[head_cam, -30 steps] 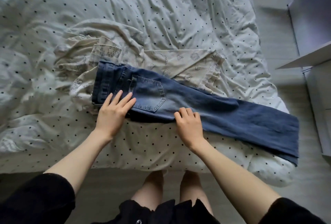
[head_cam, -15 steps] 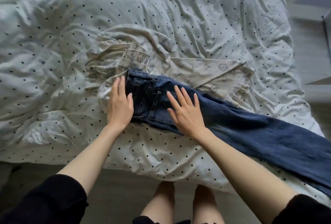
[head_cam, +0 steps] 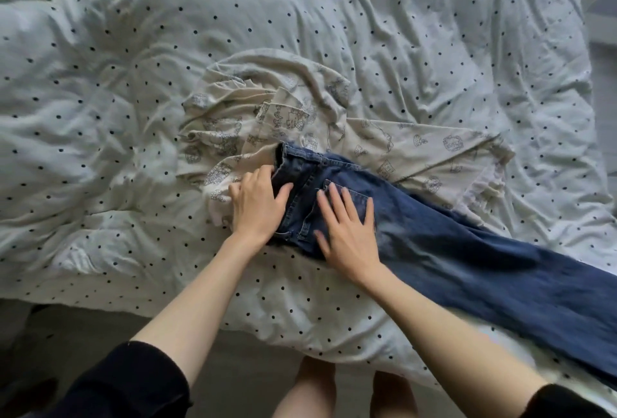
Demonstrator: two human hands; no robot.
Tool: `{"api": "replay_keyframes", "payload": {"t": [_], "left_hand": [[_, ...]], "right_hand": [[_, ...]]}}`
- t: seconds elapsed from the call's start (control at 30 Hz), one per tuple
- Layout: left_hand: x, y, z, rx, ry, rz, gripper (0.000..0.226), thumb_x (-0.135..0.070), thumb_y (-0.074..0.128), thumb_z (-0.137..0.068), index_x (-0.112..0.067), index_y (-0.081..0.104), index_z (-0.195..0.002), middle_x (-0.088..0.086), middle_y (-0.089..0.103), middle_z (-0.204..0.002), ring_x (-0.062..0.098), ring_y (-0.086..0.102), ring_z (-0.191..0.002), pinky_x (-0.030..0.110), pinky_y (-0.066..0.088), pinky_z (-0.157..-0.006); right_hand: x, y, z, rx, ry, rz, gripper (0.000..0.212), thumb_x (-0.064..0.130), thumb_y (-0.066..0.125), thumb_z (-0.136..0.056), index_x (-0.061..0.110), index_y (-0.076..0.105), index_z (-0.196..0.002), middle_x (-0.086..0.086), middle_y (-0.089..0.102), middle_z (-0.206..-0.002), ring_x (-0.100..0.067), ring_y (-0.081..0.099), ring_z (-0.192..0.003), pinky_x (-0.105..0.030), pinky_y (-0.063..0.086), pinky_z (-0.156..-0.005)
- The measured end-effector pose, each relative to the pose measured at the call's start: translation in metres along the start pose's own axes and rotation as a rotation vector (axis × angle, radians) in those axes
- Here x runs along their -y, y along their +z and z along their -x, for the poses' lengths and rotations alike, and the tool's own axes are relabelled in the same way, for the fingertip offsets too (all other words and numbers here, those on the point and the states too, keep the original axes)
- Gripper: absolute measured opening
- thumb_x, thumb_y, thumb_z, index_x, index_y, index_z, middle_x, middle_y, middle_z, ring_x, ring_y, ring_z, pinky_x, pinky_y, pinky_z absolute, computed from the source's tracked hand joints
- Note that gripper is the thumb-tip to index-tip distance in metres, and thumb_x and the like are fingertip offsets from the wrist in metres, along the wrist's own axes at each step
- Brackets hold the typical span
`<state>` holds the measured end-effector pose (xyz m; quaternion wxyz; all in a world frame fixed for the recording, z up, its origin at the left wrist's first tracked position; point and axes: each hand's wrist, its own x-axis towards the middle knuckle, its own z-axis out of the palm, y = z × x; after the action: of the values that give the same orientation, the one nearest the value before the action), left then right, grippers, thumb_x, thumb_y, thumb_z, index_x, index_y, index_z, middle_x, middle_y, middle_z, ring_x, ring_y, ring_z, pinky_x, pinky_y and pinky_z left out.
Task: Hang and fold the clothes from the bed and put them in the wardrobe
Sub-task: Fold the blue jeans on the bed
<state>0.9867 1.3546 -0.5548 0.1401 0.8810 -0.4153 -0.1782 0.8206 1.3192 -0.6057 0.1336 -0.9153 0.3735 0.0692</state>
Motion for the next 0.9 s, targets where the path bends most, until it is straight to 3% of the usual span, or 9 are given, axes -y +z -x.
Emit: {"api": "replay_keyframes", "payload": {"t": [0.07, 0.2, 0.33, 0.43, 0.57, 0.67, 0.73, 0.8, 0.9], "left_hand": [[-0.001, -0.002, 0.0, 0.046, -0.036, 0.001, 0.039, -0.037, 0.051, -0.093, -0.008, 0.047, -0.119, 0.013, 0.061, -0.113, 0.029, 0.051, -0.109, 0.038, 0.024, -0.091], [-0.006, -0.002, -0.006, 0.199, -0.163, -0.131, 0.037, -0.038, 0.05, -0.093, -0.008, 0.047, -0.115, 0.017, 0.06, -0.114, 0.031, 0.048, -0.115, 0.042, 0.026, -0.094], [-0.014, -0.009, -0.002, 0.197, -0.116, -0.114, 0.025, -0.03, 0.051, -0.091, -0.008, 0.047, -0.104, 0.019, 0.062, -0.104, 0.036, 0.054, -0.103, 0.042, 0.034, -0.09], [-0.031, -0.022, 0.005, 0.242, -0.098, -0.068, 0.023, -0.028, 0.051, -0.089, -0.009, 0.042, -0.098, 0.022, 0.06, -0.104, 0.04, 0.055, -0.097, 0.042, 0.042, -0.078], [-0.08, -0.028, 0.017, 0.315, 0.019, -0.061, 0.024, -0.028, 0.049, -0.088, -0.012, 0.043, -0.106, 0.021, 0.059, -0.114, 0.042, 0.052, -0.105, 0.042, 0.039, -0.08], [-0.133, -0.013, 0.037, 0.358, 0.126, -0.032, 0.026, -0.028, 0.048, -0.088, -0.011, 0.045, -0.107, 0.021, 0.059, -0.113, 0.042, 0.053, -0.104, 0.04, 0.037, -0.074], [-0.164, 0.009, 0.056, 0.386, 0.187, 0.016, 0.026, -0.03, 0.048, -0.087, -0.013, 0.045, -0.106, 0.019, 0.061, -0.111, 0.041, 0.054, -0.102, 0.038, 0.036, -0.072], [-0.182, 0.034, 0.074, 0.423, 0.257, 0.029, 0.031, -0.033, 0.048, -0.087, -0.015, 0.047, -0.112, 0.012, 0.062, -0.111, 0.036, 0.055, -0.105, 0.038, 0.036, -0.073], [-0.193, 0.076, 0.096, 0.645, 0.415, -0.14, 0.047, -0.032, 0.044, -0.092, -0.013, 0.04, -0.135, 0.011, 0.053, -0.129, 0.03, 0.044, -0.123, 0.043, 0.033, -0.095]], "right_hand": [[0.0, 0.004, 0.001, 0.041, -0.018, 0.04, 0.07, 0.044, 0.056, -0.087, 0.025, 0.028, -0.148, -0.011, 0.024, -0.155, -0.031, 0.022, -0.143, -0.064, 0.008, -0.109], [-0.007, 0.005, -0.014, 0.188, -0.023, 0.041, 0.069, 0.048, 0.04, -0.094, 0.032, 0.004, -0.151, -0.007, 0.0, -0.159, -0.026, -0.002, -0.147, -0.06, -0.008, -0.11], [-0.019, -0.006, -0.008, 0.208, -0.083, -0.018, 0.067, 0.036, 0.043, -0.095, 0.032, 0.005, -0.151, -0.005, -0.004, -0.16, -0.024, -0.003, -0.147, -0.056, -0.001, -0.113], [-0.037, -0.023, 0.012, 0.142, -0.063, -0.124, 0.06, 0.032, 0.041, -0.098, 0.027, 0.012, -0.151, -0.004, -0.001, -0.16, -0.022, 0.002, -0.147, -0.049, 0.006, -0.116], [-0.066, -0.049, 0.053, -0.027, 0.115, -0.508, 0.049, 0.022, 0.043, -0.099, 0.013, 0.033, -0.146, -0.007, 0.021, -0.156, -0.02, 0.02, -0.144, -0.035, 0.016, -0.117], [-0.099, -0.063, 0.083, -0.119, 0.394, -0.834, 0.038, 0.017, 0.043, -0.099, 0.01, 0.047, -0.137, -0.005, 0.04, -0.147, -0.016, 0.036, -0.137, -0.019, 0.022, -0.11], [-0.121, -0.068, 0.099, -0.146, 0.622, -1.128, 0.037, 0.021, 0.038, -0.101, 0.011, 0.049, -0.135, -0.004, 0.05, -0.138, -0.018, 0.05, -0.125, -0.027, 0.034, -0.108], [-0.135, -0.071, 0.108, -0.16, 0.806, -1.432, 0.04, 0.029, 0.032, -0.103, 0.013, 0.047, -0.136, -0.001, 0.054, -0.131, -0.017, 0.059, -0.108, -0.033, 0.048, -0.092], [-0.149, -0.07, 0.123, -0.188, 0.898, -1.62, 0.034, 0.037, 0.028, -0.103, 0.024, 0.051, -0.124, 0.01, 0.06, -0.11, -0.004, 0.064, -0.089, -0.022, 0.051, -0.069]]}}
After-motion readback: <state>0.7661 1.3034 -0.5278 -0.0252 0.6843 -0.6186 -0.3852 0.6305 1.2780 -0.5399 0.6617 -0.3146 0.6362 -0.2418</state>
